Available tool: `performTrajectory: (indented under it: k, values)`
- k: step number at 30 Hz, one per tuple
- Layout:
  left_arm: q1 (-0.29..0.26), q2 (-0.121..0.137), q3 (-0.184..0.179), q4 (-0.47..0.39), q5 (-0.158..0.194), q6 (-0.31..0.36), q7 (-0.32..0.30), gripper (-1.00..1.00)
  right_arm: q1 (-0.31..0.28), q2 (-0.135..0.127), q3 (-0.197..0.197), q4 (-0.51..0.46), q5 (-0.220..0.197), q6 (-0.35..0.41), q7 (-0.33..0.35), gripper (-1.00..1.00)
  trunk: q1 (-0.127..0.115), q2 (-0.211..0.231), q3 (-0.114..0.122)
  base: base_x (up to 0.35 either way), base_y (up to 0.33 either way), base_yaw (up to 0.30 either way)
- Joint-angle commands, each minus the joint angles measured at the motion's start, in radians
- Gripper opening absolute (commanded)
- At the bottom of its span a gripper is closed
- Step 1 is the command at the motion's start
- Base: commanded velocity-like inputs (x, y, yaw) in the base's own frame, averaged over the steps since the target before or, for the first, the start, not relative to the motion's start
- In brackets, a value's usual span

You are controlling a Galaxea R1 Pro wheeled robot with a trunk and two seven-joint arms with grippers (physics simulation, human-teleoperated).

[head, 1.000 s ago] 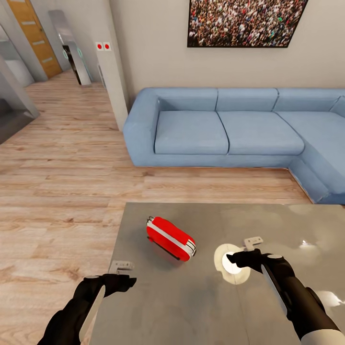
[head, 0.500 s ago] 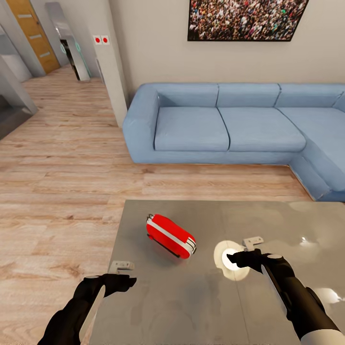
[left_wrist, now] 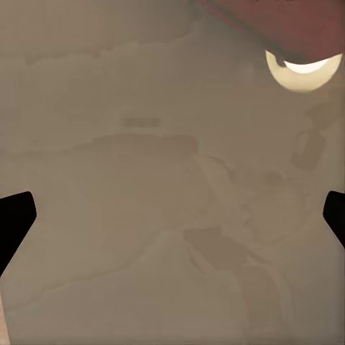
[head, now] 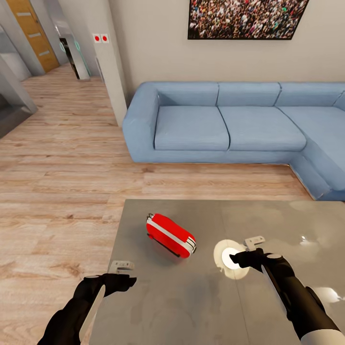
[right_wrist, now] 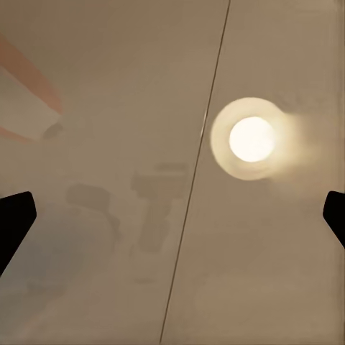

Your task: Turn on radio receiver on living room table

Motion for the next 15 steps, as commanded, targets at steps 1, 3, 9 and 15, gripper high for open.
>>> performTrajectory:
  k: [1,3,9,15]
  values:
    - [0.0,0.0,0.0,0.0,0.0,0.0,0.0,1.0,0.0,0.0,0.001,0.0,0.003,0.0,-0.001,1.0,0.0,0.0,-0.001,0.0,0.0,0.0]
    - [0.0,0.0,0.0,0.0,0.0,0.0,0.0,1.0,0.0,0.0,0.001,0.0,0.006,-0.001,-0.004,1.0,0.0,0.0,-0.003,0.0,0.0,0.002]
    - [0.0,0.0,0.0,0.0,0.0,0.0,0.0,1.0,0.0,0.0,0.002,0.0,0.007,-0.001,-0.007,1.0,0.0,0.0,-0.012,0.0,0.0,0.044]
    - [0.0,0.0,0.0,0.0,0.0,0.0,0.0,1.0,0.0,0.006,0.002,0.0,0.007,0.0,-0.023,1.0,0.0,0.0,-0.022,0.0,0.0,0.084]
